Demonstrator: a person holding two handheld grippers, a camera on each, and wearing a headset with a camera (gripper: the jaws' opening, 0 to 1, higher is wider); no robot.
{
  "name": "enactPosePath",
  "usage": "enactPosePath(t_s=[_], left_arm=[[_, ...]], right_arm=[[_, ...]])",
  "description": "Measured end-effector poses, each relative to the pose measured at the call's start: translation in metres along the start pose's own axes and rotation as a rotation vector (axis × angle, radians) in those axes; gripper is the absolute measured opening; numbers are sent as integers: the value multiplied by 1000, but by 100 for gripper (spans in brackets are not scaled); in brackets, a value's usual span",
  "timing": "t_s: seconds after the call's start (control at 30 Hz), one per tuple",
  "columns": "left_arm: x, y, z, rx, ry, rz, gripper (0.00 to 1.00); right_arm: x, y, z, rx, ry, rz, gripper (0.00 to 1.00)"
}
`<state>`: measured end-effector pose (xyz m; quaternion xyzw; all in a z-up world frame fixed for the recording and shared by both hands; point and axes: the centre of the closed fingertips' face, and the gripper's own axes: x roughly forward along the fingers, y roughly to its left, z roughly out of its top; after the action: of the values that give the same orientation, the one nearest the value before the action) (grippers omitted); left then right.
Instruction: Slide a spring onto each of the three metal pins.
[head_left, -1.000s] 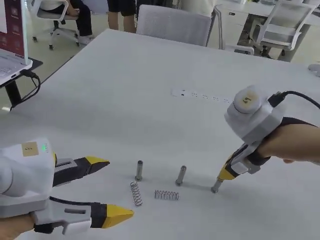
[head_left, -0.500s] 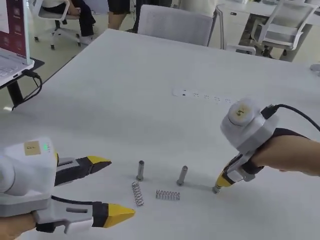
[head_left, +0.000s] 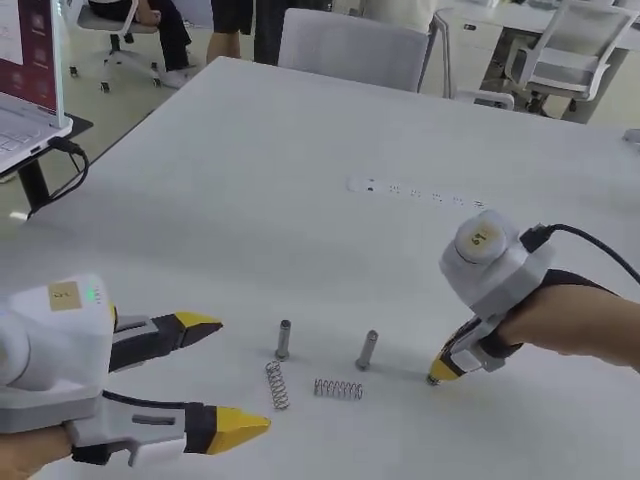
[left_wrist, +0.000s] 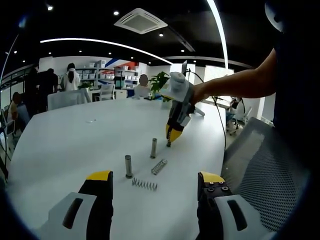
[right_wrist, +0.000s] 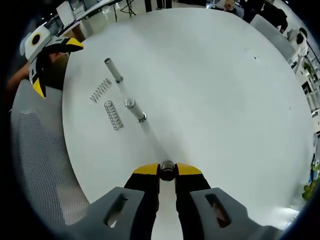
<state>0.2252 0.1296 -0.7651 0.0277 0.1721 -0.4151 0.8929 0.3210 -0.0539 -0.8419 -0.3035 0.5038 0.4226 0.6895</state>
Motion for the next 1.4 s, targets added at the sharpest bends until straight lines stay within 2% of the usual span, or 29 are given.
enactPosePath(t_s=[0.13, 0.23, 0.57, 0.77, 1.27, 1.4], left_arm=[[0, 0, 0, 1, 1, -2, 65], [0, 0, 0, 1, 0, -3, 64], [1, 0, 0, 2, 2, -9, 64], [0, 0, 1, 3, 0, -9, 64], [3, -3, 0, 4, 1, -15, 64], [4, -4, -1, 4, 4, -17, 64]], right_arm=[[1, 0, -1, -8, -1, -2, 9], [0, 2, 1, -1, -17, 7, 14], [-6, -1, 0, -2, -45, -9, 21], [-14, -2, -7, 5, -58, -23, 21], [-30, 13, -23, -1, -88, -32, 21], [-32, 22, -26, -5, -90, -26, 21]])
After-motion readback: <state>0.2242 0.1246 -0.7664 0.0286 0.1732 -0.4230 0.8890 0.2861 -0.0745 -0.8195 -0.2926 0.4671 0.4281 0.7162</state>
